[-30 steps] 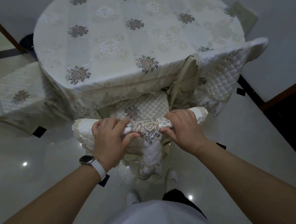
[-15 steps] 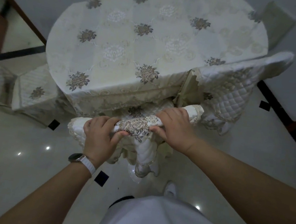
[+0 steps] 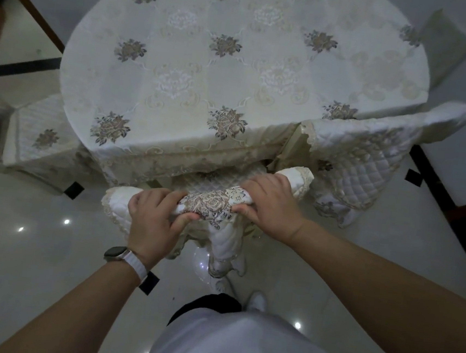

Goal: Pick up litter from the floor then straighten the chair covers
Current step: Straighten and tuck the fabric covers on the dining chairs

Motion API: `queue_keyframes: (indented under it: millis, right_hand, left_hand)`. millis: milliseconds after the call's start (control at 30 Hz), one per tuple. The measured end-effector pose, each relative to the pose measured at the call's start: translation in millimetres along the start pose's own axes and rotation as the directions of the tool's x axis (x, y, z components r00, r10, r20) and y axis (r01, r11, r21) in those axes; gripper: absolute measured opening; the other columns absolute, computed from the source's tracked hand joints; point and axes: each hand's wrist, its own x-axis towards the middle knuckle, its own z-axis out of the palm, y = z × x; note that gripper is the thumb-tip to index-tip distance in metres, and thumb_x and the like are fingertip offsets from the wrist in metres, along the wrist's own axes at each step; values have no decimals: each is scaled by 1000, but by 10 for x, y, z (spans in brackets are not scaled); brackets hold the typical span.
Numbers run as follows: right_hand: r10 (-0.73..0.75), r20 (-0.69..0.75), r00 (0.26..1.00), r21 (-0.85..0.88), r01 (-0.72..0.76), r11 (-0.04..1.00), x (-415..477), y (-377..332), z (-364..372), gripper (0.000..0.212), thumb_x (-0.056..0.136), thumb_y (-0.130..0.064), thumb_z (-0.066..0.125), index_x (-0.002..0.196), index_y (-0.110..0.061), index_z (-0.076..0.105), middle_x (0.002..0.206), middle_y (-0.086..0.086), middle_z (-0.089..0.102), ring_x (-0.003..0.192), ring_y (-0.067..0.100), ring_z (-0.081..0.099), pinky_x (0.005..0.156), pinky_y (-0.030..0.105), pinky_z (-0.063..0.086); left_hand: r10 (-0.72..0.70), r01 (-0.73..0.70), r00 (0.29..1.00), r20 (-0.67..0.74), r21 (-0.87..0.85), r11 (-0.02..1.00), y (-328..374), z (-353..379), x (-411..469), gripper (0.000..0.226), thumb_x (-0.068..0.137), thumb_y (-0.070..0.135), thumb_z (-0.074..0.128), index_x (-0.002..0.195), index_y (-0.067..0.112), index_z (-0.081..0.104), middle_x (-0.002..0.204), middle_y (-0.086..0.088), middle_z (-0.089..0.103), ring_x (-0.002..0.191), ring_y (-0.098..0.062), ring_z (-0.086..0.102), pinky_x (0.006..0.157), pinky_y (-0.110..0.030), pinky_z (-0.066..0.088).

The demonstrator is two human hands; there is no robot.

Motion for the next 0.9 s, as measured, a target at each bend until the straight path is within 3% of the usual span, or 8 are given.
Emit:
queue_keyframes:
  millis: [667,900]
  right_hand:
    - [3,137,991,-10,-2,1000,810,389,328,69,94,-68,25,105,-10,61,103,10,61,97,32,58,91,40,31]
    - [-11,142,990,0,11,1000,969,569,339,70,94,-68,24,103,-10,61,97,10,60,91,32,57,88,42,35]
  left_hand:
    - [0,0,1000,-16,-35,999,-422,218,825,68,85,74,40,104,16,71,92,-5,61,94,-23,49,90,-48,34]
    - [-19,19,1000,-3,-6,1000,-388,286,1007,72,86,76,36,105,16,70,96,-5,63,96,-27,53,92,-47,33]
